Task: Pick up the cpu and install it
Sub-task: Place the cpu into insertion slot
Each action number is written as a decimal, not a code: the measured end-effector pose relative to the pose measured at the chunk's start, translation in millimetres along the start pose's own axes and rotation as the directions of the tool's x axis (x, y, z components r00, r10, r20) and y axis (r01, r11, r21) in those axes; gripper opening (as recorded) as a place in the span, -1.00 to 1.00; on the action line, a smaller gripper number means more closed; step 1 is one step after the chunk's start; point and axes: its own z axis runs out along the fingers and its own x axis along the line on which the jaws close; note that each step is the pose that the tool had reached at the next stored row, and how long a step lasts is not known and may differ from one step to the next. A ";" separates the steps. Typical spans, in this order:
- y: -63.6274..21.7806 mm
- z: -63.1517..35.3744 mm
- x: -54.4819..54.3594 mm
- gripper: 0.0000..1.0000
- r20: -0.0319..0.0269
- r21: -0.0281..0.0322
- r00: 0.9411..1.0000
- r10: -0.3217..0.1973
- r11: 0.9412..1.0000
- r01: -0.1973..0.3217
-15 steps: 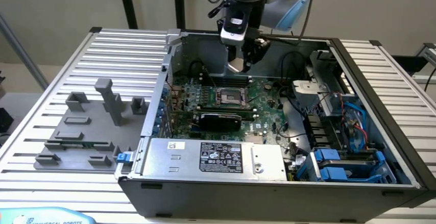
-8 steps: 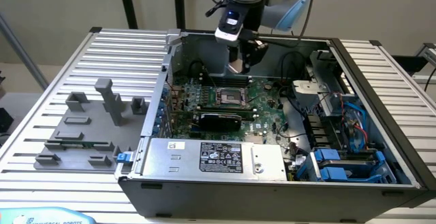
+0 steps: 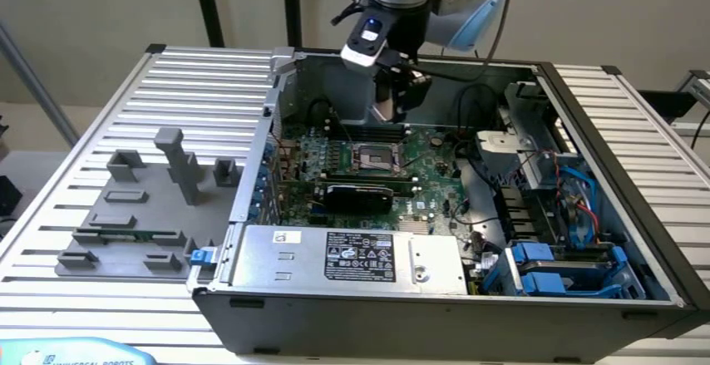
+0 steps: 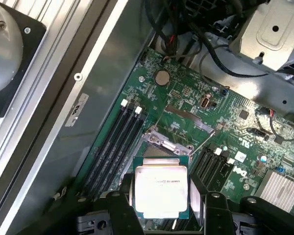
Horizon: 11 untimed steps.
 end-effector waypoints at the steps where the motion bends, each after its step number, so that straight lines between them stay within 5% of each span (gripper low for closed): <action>1: 0.0 0.4 0.0 0.09 0.001 0.000 1.000 0.018 1.000 -0.018; 6: -0.2 2.5 0.0 0.09 0.008 -0.001 0.994 0.109 0.994 -0.109; 11: -0.4 4.6 0.0 0.09 0.015 -0.003 0.980 0.198 0.980 -0.198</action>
